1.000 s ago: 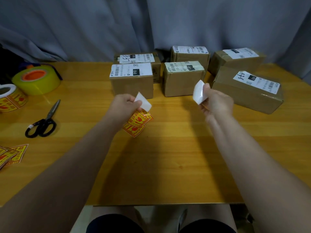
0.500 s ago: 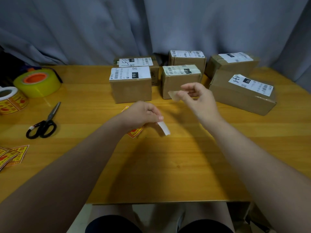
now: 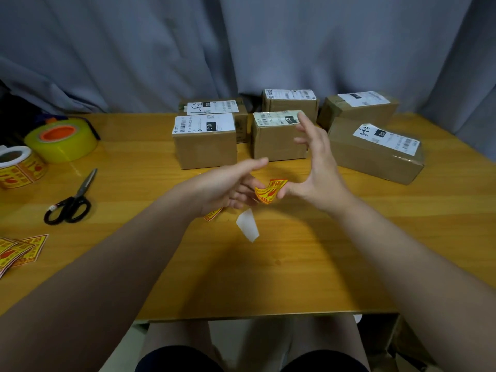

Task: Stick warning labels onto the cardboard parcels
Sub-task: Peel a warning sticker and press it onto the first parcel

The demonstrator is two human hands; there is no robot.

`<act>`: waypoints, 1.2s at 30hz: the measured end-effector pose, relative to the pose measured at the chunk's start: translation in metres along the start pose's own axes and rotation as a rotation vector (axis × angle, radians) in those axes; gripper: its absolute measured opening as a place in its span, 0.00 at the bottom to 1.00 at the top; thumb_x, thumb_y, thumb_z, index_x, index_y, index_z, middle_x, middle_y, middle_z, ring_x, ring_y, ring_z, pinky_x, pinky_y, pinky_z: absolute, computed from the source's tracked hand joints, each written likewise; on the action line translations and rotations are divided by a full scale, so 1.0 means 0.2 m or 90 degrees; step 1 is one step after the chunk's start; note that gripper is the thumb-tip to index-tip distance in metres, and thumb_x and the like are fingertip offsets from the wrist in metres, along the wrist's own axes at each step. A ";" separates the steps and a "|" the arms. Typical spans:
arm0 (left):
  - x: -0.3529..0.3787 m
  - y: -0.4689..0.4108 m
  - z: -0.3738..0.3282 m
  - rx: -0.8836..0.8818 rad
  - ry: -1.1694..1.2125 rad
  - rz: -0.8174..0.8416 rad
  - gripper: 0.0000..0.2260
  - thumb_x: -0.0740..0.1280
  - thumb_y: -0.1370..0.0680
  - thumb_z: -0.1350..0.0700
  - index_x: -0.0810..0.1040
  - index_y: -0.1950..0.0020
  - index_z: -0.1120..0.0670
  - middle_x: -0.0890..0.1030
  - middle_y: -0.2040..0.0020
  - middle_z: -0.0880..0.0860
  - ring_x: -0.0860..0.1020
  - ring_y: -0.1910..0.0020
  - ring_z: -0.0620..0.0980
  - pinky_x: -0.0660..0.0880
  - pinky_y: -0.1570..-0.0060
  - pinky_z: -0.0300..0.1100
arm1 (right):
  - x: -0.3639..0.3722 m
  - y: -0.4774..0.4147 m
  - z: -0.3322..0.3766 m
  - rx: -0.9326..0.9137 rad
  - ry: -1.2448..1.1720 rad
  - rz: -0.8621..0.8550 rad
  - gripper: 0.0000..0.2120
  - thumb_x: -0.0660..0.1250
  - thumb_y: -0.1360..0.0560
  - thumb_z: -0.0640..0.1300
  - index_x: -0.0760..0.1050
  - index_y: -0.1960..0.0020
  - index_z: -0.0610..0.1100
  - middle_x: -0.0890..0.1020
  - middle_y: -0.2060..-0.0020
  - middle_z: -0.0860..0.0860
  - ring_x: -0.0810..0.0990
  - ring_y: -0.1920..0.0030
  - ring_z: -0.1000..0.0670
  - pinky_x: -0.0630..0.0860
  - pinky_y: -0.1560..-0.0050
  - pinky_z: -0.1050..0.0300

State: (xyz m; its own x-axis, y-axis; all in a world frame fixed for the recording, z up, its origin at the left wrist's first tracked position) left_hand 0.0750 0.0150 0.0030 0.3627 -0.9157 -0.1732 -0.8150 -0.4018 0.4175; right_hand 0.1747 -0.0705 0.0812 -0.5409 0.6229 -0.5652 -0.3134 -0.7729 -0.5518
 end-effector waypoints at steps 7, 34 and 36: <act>-0.04 0.01 0.03 0.020 0.072 -0.059 0.03 0.68 0.25 0.57 0.79 0.56 0.56 0.80 0.62 0.50 0.76 0.63 0.44 0.66 0.66 0.35 | 0.01 0.02 -0.02 0.023 0.033 0.019 0.56 0.66 0.47 0.77 0.43 0.28 0.64 0.60 0.33 0.52 0.69 0.36 0.53 0.66 0.34 0.37; -0.22 -0.40 -0.39 0.315 -0.282 -0.389 0.30 0.65 0.22 0.54 0.53 0.24 0.45 0.55 0.24 0.53 0.61 0.28 0.51 0.62 0.31 0.46 | -0.11 -0.23 -0.66 0.326 -0.043 -0.133 0.06 0.68 0.25 0.43 0.74 0.58 0.42 0.65 0.30 0.46 0.64 0.30 0.50 0.60 0.34 0.62; -0.20 -0.49 -0.37 0.280 -0.304 -0.350 0.30 0.64 0.22 0.52 0.52 0.24 0.43 0.46 0.22 0.53 0.53 0.24 0.53 0.58 0.29 0.49 | -0.06 -0.26 -0.68 0.323 -0.047 -0.083 0.06 0.66 0.23 0.43 0.75 0.57 0.41 0.67 0.31 0.46 0.64 0.30 0.50 0.59 0.36 0.62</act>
State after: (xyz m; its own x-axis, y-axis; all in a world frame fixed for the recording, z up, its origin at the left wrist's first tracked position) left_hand 0.1734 0.0910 0.0354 0.6092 -0.4552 -0.6493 -0.7159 -0.6679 -0.2034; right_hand 0.3040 -0.0220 0.0332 -0.5197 0.7216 -0.4575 -0.7104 -0.6624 -0.2378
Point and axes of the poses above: each hand's wrist, its own y-axis away from the middle knuckle, its own x-axis out of the palm, z = x × y, the point moved 10 cm from there along -y, towards the middle knuckle
